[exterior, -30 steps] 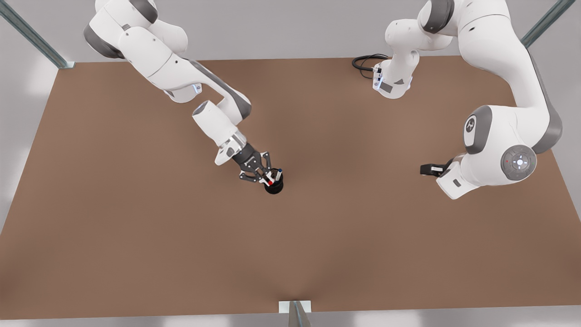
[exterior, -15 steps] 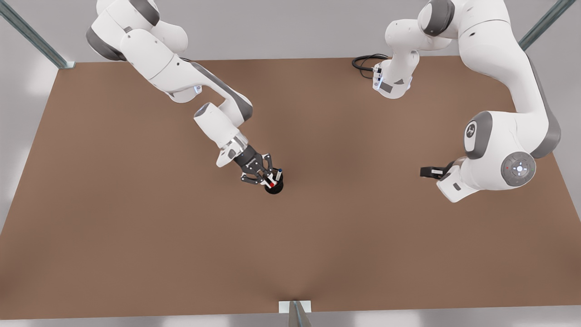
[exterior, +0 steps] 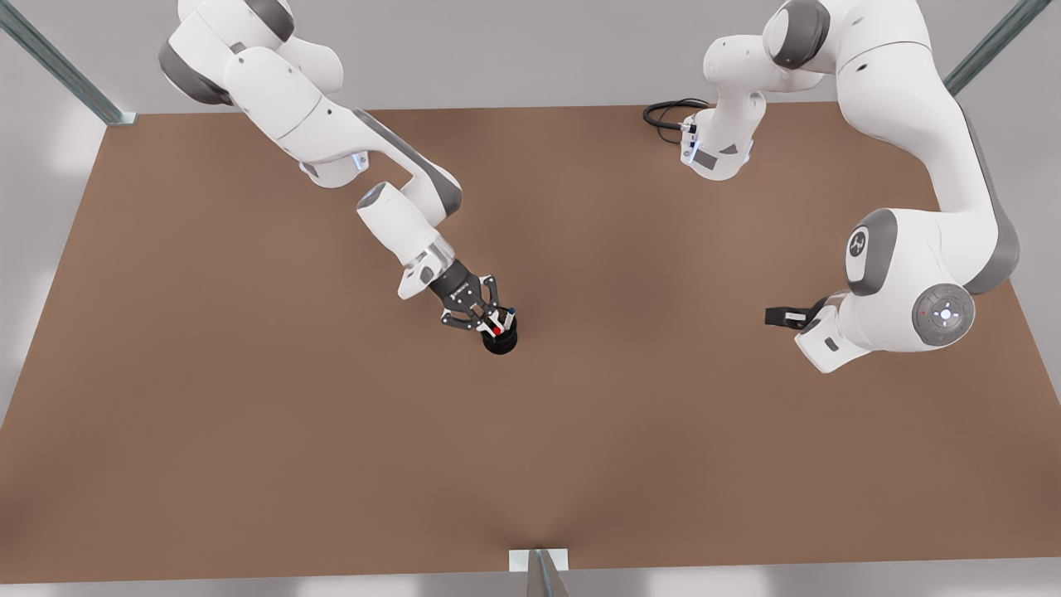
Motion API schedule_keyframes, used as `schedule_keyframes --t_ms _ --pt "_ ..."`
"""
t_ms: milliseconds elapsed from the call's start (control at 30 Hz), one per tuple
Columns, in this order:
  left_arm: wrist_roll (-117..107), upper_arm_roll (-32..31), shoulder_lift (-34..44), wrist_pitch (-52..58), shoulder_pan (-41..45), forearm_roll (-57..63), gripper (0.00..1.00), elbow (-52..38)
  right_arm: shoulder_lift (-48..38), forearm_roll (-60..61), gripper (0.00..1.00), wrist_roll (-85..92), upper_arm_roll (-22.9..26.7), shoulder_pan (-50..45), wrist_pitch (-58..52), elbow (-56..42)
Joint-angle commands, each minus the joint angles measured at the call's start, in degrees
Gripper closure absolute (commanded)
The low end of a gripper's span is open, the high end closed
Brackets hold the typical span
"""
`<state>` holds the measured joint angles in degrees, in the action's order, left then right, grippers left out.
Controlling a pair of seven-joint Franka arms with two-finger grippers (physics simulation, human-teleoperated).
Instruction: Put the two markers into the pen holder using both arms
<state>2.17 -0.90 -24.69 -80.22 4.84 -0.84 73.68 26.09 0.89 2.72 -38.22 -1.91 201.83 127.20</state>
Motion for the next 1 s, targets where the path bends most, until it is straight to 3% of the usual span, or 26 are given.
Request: schedule_keyframes --t_ms 0,467,500,533,567,667,767,833,900,967 --pt "0.2 0.0 0.0 0.0 0.0 -0.3 0.00 0.0 0.0 0.3 0.79 1.3 0.0 -0.1 -0.3 0.0" --pt "0.2 -0.1 -1.1 -0.8 -0.2 -0.4 0.00 0.0 4.2 -0.1 0.75 1.4 0.1 0.2 -0.3 -0.1" --pt "0.2 0.0 -1.1 -0.9 -0.2 -0.4 0.00 0.0 5.4 -0.1 0.65 1.4 0.2 0.2 -0.3 -0.4" --pt "0.2 0.0 -1.1 -0.9 -0.1 -0.3 0.00 0.0 5.7 0.0 0.45 1.3 0.2 0.4 -0.3 -0.4" --pt "0.2 0.0 -1.1 -0.9 -0.2 -0.3 0.00 0.0 5.6 0.1 0.04 1.4 0.2 0.7 -0.3 -0.5" --pt "0.3 -0.1 -1.0 -0.9 0.0 -0.2 0.00 -0.3 3.4 0.5 0.00 0.9 0.2 1.0 -2.1 -2.4" --pt "0.5 -0.3 0.4 -0.5 0.4 0.0 0.00 -0.6 -13.8 -0.1 0.00 -4.4 0.2 10.3 -50.8 -17.7" --pt "0.7 -0.6 0.4 -0.5 0.6 0.3 0.00 -1.2 -21.5 -0.3 0.00 -14.2 0.6 15.2 -67.2 -18.3" --pt "0.7 -0.6 0.4 -0.6 0.6 0.3 0.00 -1.6 -22.2 -0.7 0.00 -18.1 21.9 3.2 -90.3 -29.9" --pt "0.7 -0.6 0.4 -0.6 0.5 0.3 0.00 -2.0 -16.2 -7.7 0.00 -15.3 23.4 3.6 -105.1 -42.1"
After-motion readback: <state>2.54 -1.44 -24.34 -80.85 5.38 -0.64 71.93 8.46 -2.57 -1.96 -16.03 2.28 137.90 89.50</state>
